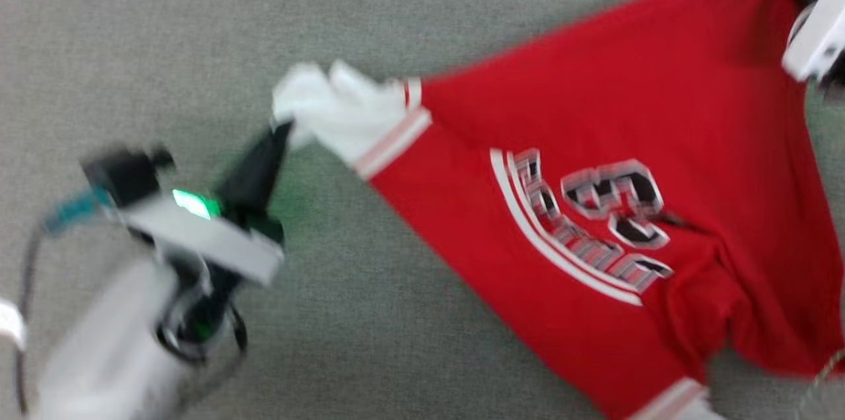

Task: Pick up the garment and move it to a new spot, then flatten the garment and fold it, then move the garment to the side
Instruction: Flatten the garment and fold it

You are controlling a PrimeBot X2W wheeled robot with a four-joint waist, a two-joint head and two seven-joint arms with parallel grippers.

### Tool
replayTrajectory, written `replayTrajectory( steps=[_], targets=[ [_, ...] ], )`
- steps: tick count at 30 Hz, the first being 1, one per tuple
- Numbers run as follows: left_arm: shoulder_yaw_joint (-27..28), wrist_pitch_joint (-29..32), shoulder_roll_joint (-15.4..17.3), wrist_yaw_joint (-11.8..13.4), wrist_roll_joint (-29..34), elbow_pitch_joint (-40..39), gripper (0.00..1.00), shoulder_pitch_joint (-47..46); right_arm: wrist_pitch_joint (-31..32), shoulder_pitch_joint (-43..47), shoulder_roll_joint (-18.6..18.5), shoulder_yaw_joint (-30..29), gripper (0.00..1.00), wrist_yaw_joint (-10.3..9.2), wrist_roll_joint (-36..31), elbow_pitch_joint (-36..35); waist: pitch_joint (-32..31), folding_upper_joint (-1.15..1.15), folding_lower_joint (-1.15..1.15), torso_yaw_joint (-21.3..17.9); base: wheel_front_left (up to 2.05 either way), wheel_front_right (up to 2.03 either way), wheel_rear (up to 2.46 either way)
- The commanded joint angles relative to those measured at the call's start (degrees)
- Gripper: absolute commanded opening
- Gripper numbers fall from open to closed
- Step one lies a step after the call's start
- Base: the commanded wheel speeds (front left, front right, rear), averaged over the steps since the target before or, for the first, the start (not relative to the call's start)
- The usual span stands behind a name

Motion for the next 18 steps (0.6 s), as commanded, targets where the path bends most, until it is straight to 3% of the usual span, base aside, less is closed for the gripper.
replayTrajectory(
  steps=[1,11,18],
  targets=[
    [0.7,0.5,0.8,-0.3,-0.4,0.7,0.0,-2.5,-1.6,-1.9,0.3,-1.6,0.0,-0.08,-0.9,0.5,0.2,0.0,0.0,-0.4,0.0,0.0,0.0],
    [0.7,9.0,2.8,-1.1,-3.6,13.4,0.0,-34.9,-14.9,-21.7,5.2,-16.8,0.0,-0.11,-9.8,9.0,3.2,0.0,0.0,-3.2,0.0,0.0,0.0],
    [-1.5,8.9,3.7,-1.1,1.0,29.2,0.0,-57.5,-20.5,-35.7,6.5,-23.7,0.0,-0.29,-15.1,13.4,5.4,0.0,0.0,-5.7,0.0,0.0,0.0]
  ],
)
